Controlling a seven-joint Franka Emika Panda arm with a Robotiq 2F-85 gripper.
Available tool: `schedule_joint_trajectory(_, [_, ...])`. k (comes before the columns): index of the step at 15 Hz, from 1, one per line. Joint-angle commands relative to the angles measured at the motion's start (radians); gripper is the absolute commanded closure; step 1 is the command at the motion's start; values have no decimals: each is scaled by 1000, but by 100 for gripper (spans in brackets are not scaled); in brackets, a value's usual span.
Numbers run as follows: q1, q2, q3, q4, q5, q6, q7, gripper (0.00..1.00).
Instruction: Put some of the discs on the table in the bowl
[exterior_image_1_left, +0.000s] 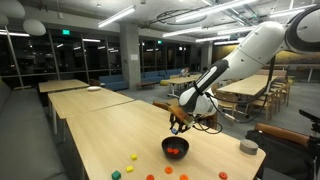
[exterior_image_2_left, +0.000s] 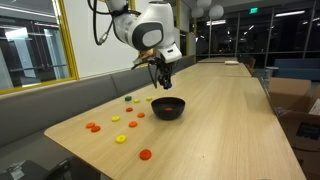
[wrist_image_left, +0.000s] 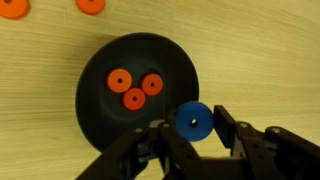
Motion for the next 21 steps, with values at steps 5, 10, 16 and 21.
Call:
schedule_joint_trajectory(5, [-71, 37, 32, 35, 30, -30, -62, 1])
schedule_joint_trajectory(10, [-6, -42, -52, -29, -33, -211, -146, 0])
schedule_joint_trajectory(16, [75, -229, -142, -238, -252, -278, -239, 0])
schedule_joint_trajectory(21, [93, -361, -143, -427, -455, -248, -201, 0])
